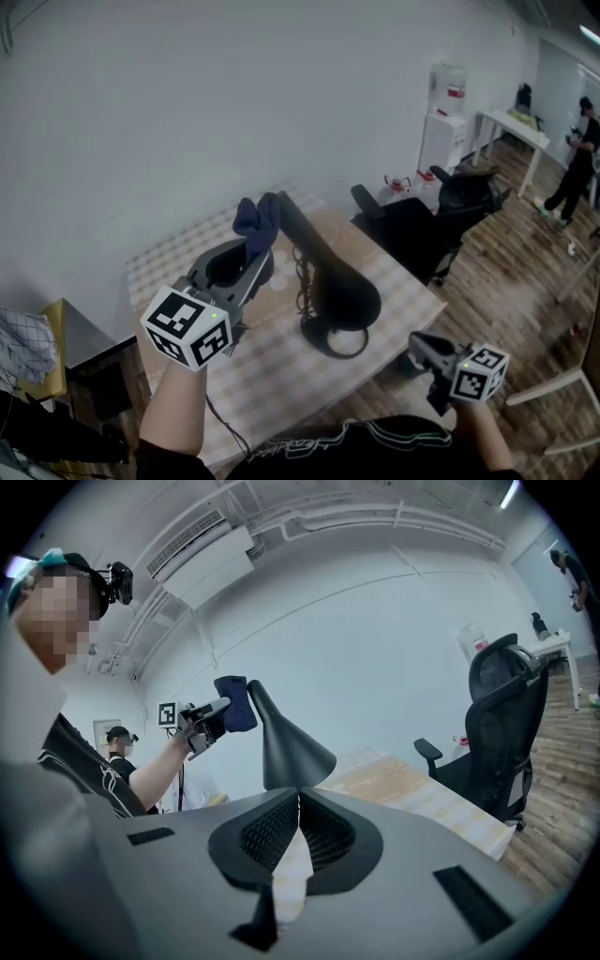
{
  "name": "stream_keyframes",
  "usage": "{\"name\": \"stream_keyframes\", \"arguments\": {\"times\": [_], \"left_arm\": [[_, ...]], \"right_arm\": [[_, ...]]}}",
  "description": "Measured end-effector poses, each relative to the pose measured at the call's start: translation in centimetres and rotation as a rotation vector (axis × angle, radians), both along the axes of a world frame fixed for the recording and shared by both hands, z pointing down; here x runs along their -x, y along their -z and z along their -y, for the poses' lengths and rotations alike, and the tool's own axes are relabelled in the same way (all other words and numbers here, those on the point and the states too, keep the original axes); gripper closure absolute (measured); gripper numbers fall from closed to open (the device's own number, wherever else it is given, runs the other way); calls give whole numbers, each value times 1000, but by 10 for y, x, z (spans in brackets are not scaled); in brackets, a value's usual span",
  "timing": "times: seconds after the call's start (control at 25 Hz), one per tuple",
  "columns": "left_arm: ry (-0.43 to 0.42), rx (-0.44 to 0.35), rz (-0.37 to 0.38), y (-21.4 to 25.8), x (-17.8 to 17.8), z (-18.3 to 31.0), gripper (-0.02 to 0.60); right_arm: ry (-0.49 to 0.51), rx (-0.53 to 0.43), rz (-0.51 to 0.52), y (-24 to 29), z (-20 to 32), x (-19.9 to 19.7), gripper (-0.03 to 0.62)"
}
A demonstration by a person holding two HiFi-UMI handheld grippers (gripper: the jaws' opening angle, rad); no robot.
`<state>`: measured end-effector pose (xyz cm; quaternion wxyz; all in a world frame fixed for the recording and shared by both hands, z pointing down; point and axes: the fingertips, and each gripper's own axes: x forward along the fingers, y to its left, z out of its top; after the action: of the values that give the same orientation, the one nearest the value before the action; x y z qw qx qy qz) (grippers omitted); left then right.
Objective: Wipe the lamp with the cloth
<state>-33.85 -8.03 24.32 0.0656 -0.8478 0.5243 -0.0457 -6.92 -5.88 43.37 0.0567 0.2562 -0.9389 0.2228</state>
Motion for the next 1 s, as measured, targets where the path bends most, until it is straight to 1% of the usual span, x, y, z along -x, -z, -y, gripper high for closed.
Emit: {"name": "stream_keyframes", "arguments": {"times": [0.08,0.28,0.4,0.64,0.84,1.0], "left_arm": [[5,-5,20,0,0,6,511],[7,-8,34,-5,0,16,511],[4,-7,46,-10,-2,20,511],[-5,3,41,-12,-3,26,511],[-13,16,53,-21,-9,30,509],[-24,30,62,-31,-17,31,511]], "right_arm": [[-4,-12,0,6,3,-1,579],[0,-30,-13,11,6,4,579],[10,-72,-25,22,10,13,579],[35,-144,-17,56,7,33,579],[24,-172,13,77,7,38,579],[26,-203,1,86,4,38,579]]}}
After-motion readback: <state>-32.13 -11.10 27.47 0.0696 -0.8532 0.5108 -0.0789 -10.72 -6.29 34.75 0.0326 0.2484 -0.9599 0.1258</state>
